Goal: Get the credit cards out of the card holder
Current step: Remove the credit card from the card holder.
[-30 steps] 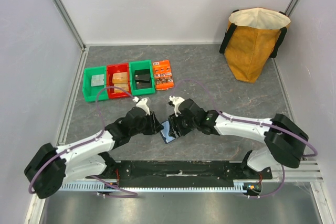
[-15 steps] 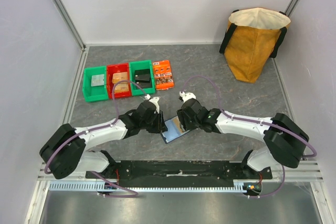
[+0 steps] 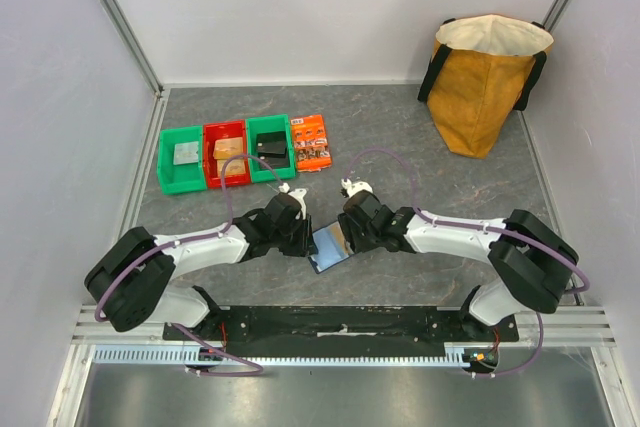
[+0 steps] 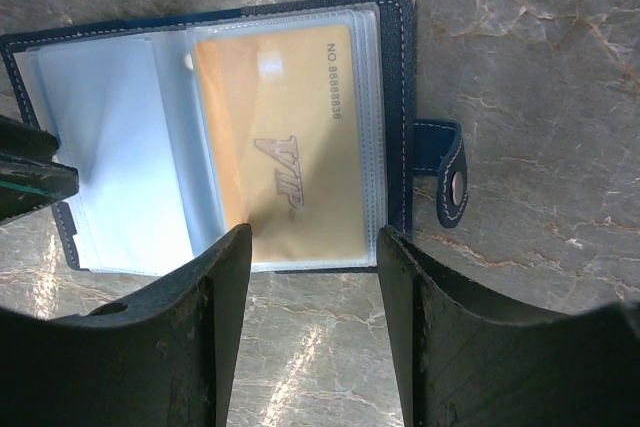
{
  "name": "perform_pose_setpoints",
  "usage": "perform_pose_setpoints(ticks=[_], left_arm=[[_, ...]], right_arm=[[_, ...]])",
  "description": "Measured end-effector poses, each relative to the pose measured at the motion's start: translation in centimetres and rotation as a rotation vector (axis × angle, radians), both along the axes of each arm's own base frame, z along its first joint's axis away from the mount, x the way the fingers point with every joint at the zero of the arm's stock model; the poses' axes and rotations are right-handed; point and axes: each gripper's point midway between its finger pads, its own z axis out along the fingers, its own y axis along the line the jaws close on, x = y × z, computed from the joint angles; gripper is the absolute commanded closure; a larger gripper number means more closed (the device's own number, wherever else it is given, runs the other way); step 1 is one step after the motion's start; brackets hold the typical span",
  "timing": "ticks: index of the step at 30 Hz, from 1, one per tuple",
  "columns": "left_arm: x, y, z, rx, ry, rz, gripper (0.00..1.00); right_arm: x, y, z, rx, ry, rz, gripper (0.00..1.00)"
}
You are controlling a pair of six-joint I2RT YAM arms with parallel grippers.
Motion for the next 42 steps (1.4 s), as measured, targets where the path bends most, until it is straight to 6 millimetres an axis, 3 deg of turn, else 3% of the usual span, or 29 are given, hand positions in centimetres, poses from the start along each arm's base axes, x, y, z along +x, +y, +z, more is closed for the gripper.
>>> perform_pose_setpoints(ticks=[11, 17, 19, 28, 35, 42], left_arm=[[0.0, 0.0, 0.0, 0.000, 0.000, -0.001, 0.71], [-0.1, -0.1, 0.0, 0.000, 0.000, -0.005, 0.71], [-0.1, -0.1, 0.0, 0.000, 0.000, -0.005, 0.71], [-0.1, -0.1, 0.0, 0.000, 0.000, -0.005, 0.71], [-0.5, 0.0, 0.5, -0.018, -0.014, -0.008, 0.69], [-0.5, 0.5, 2.8, -0.088, -0.084, 0.033, 0.68]], right_arm=[[-0.1, -0.1, -0.3, 0.006, 0.012, -0.007, 0.52], [-0.3, 0.1, 0.1, 0.020, 0.019, 0.003, 0.69], [-0.4, 0.1, 0.4, 0.025, 0.017, 0.005, 0.70], [-0.7, 0.9, 2.4, 0.096, 0.005, 0.052, 0.67], [-2.7, 4.5, 4.4, 0.265, 0.056, 0.204, 0.61], [-4.7, 6.8, 3.6, 0.328, 0.141, 0.309, 0.61]])
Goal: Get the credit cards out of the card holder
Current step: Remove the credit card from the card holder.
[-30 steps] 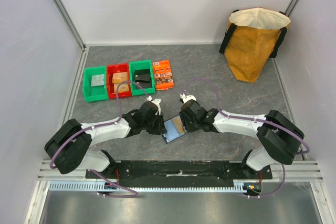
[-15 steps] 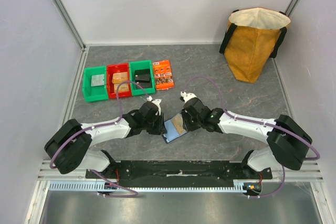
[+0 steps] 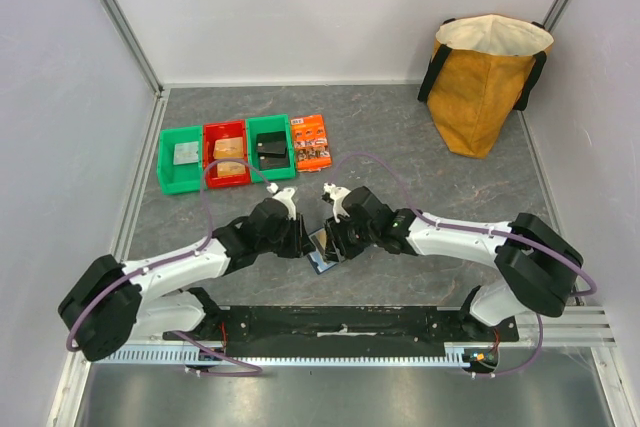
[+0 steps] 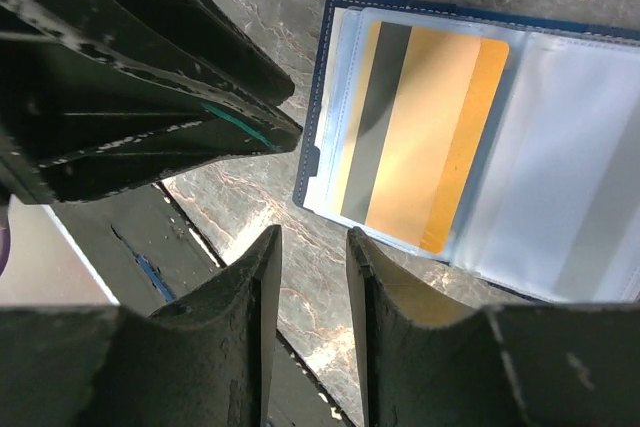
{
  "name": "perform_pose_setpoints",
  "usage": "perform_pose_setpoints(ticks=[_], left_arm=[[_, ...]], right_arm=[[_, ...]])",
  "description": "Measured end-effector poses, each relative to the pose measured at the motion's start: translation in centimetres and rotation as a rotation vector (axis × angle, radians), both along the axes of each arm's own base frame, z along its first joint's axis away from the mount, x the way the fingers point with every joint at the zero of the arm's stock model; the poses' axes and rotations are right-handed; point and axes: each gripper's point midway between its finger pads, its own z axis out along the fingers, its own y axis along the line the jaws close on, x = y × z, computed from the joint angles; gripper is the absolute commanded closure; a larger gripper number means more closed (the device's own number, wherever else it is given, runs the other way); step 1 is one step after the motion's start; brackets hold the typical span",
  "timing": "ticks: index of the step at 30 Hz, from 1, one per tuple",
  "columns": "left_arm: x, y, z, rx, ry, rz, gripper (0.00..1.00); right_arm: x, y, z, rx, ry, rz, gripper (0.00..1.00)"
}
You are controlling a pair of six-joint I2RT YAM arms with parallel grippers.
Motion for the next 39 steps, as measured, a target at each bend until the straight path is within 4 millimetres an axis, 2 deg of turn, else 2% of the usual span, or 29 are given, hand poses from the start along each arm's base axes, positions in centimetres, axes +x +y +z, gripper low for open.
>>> perform_pose_setpoints(ticks=[6, 9, 15, 19, 25, 30, 36, 39], left_arm=[[0.2, 0.0, 1.4, -0.040, -0.030, 0.017, 0.68], [0.1, -0.2, 1.5, -0.049, -0.031, 0.013, 0.70], [0.5, -1.3, 1.1, -0.064, -0.016, -0.008, 0.74], [0.9, -1.7, 0.0, -0.048, 0.002, -0.007, 0.76], [0.8, -1.6, -1.8, -0.012, 0.038, -0.005, 0.79], [0.9, -1.7, -2.0, -0.017, 0.042, 0.002, 0.87], [0.6, -1.4, -2.5, -0.016, 0.053, 0.012, 0.92], [0.7, -1.3, -2.5, -0.019, 0.053, 0.018, 0.95]], right_arm=[[0.6, 0.0, 0.2, 0.003, -0.019, -0.019, 0.60], [2.0, -0.6, 0.7, 0.014, -0.035, -0.061, 0.60], [5.5, -2.1, 1.1, 0.073, -0.023, -0.139, 0.60], [6.5, -2.4, 0.4, 0.114, 0.013, -0.144, 0.60], [5.9, -2.0, -1.7, 0.158, 0.097, -0.119, 0.62], [5.4, -2.1, -3.2, 0.185, 0.161, -0.119, 0.64], [5.2, -1.7, -3.4, 0.233, 0.184, -0.100, 0.71], [4.9, -1.6, -3.5, 0.249, 0.197, -0.097, 0.78]])
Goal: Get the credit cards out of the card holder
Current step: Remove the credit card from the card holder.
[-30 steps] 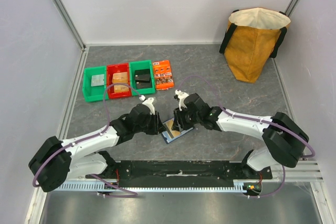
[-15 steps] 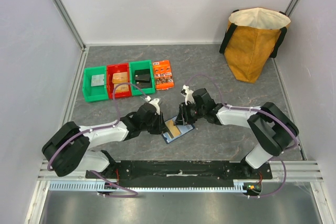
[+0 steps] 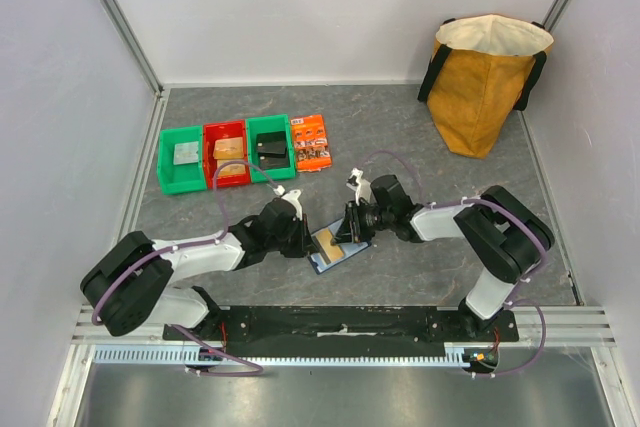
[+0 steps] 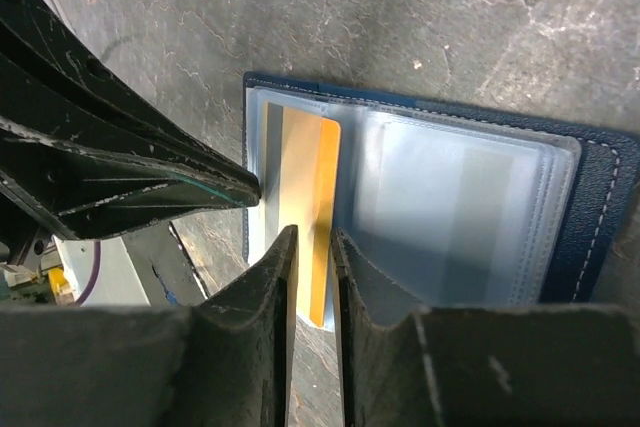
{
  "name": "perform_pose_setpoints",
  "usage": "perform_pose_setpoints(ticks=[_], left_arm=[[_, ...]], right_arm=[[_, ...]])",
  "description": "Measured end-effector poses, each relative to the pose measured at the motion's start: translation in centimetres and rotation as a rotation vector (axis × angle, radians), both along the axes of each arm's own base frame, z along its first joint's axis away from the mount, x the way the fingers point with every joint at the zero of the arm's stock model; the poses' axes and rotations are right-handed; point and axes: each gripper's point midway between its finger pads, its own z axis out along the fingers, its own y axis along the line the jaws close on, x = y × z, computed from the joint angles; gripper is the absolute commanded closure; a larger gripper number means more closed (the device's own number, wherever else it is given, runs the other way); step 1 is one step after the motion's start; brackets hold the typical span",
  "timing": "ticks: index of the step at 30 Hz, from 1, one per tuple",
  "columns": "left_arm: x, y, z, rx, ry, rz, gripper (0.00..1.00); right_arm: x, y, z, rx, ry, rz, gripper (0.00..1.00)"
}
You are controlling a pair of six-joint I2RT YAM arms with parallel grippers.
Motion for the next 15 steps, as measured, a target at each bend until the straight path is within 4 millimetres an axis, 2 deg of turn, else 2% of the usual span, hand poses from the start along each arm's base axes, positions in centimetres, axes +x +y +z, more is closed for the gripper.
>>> perform_pose_setpoints(ticks=[6, 15], left_arm=[[0.14, 0.13, -0.02, -0.002, 0.002, 0.007, 0.98], [0.22, 0.23, 0.01, -0.008, 0.010, 0.009, 0.98]], right_arm=[[-0.04, -0.24, -0.25, 0.024, 0.024, -0.011, 1.00], [0.30, -1.00, -0.10, 0.058, 0.040, -0.027, 1.00]])
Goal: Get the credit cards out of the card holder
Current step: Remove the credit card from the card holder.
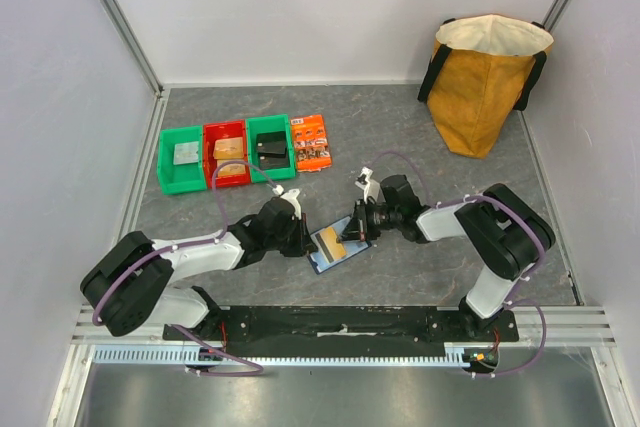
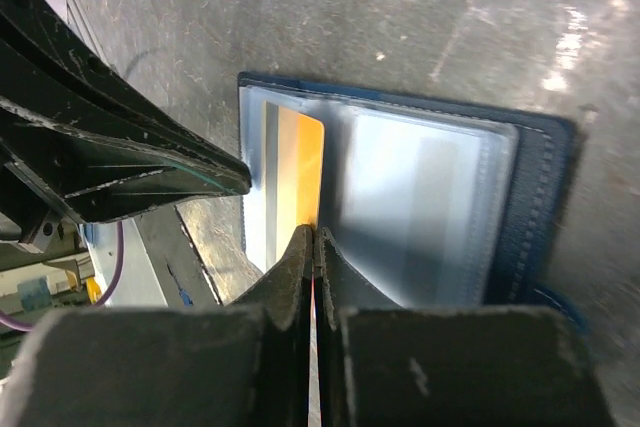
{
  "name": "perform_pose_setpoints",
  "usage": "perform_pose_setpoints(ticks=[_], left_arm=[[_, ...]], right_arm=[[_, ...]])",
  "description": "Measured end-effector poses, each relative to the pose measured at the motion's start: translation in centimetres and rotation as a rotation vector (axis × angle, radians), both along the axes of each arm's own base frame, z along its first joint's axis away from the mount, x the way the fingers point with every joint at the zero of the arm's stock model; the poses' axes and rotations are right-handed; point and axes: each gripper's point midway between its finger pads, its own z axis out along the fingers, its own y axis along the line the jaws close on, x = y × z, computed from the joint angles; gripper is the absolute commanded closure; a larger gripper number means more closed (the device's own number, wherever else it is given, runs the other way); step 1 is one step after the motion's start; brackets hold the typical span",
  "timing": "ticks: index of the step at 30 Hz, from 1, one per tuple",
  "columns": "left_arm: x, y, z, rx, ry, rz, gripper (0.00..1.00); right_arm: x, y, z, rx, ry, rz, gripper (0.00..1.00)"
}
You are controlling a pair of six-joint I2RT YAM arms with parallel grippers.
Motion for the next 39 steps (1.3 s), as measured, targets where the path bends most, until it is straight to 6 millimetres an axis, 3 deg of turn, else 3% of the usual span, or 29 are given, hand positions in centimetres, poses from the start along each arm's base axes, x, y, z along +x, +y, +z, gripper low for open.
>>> perform_pose_setpoints(ticks=[4, 9, 11, 18, 20, 24, 31, 39], left_arm=[[0.0, 0.0, 0.0, -0.001, 0.002, 0.000, 0.98], [0.0, 0.0, 0.0, 0.000, 0.003, -0.001, 0.98], [0.0, 0.0, 0.0, 0.000, 0.003, -0.001, 0.98], [0.0, 0.0, 0.0, 0.000, 0.003, -0.001, 0.98], [-0.1, 0.0, 0.0, 0.000, 0.004, -0.002, 0.98], [-0.1, 0.0, 0.0, 0.000, 0.004, -0.002, 0.98], [-0.1, 0.0, 0.0, -0.001, 0.005, -0.003, 0.98], [-0.1, 0.1, -0.1, 0.003, 0.009, 0.000, 0.97]], right_arm=[[0.4, -0.9, -0.2, 0.002, 0.012, -0.023, 1.00], [0.5, -0.9, 0.0, 0.017, 0.019, -0.022, 0.75], [0.4, -0.8, 0.2, 0.025, 0.022, -0.017, 0.70], [0.0, -0.4, -0.2, 0.045, 0.051, 0.016, 0.69], [0.0, -0.3, -0.2, 0.049, 0.054, 0.022, 0.75], [0.0, -0.2, -0.4, 0.054, 0.058, 0.030, 1.00], [0.3, -0.7, -0.5, 0.050, 0.060, 0.021, 1.00], [2.2, -3.7, 0.5, -0.009, -0.003, -0.048, 1.00]])
